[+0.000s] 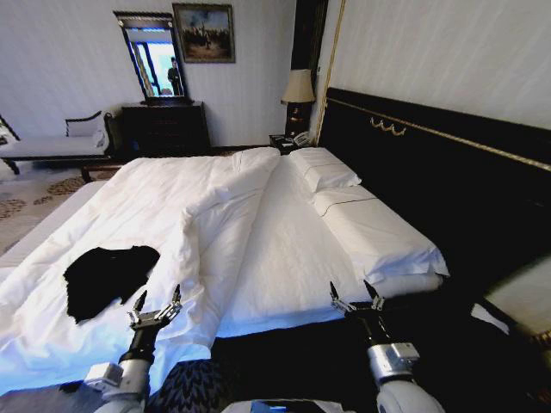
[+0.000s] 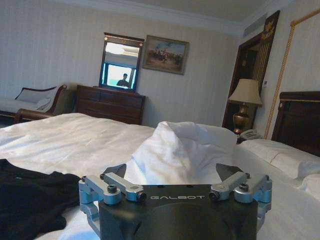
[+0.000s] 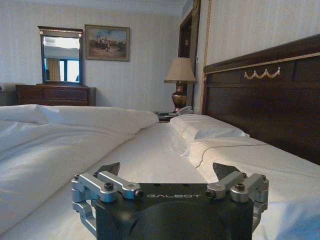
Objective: Fold the clothes on the bed.
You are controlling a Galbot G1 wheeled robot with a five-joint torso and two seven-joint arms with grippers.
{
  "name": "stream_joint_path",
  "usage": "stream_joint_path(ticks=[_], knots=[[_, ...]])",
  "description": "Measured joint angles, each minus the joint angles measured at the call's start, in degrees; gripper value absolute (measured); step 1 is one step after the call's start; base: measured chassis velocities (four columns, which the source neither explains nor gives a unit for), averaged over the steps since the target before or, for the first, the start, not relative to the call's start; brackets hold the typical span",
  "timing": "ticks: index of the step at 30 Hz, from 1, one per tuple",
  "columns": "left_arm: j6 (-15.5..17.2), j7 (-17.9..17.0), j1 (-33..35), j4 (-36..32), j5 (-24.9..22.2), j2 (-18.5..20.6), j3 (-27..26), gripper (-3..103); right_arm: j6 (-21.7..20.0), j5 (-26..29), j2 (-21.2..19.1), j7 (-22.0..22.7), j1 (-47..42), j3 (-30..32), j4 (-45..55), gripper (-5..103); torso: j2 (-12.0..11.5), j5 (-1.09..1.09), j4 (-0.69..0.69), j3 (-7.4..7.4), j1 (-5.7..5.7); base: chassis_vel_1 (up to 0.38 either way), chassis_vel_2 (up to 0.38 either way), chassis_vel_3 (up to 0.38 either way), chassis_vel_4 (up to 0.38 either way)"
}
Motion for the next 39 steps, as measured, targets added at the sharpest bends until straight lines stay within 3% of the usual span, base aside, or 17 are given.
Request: stream_joint_path(ticks=[39], knots=[[-0.83, 0.19, 0.57, -0.47, 0.51, -0.01, -0.60, 100, 0.64, 0.02, -0.16, 0.27, 0.32, 0.30, -0.10, 100, 0.00, 0.00, 0.01, 0.00, 0.00, 0.070, 0.072, -0.072, -0.073]])
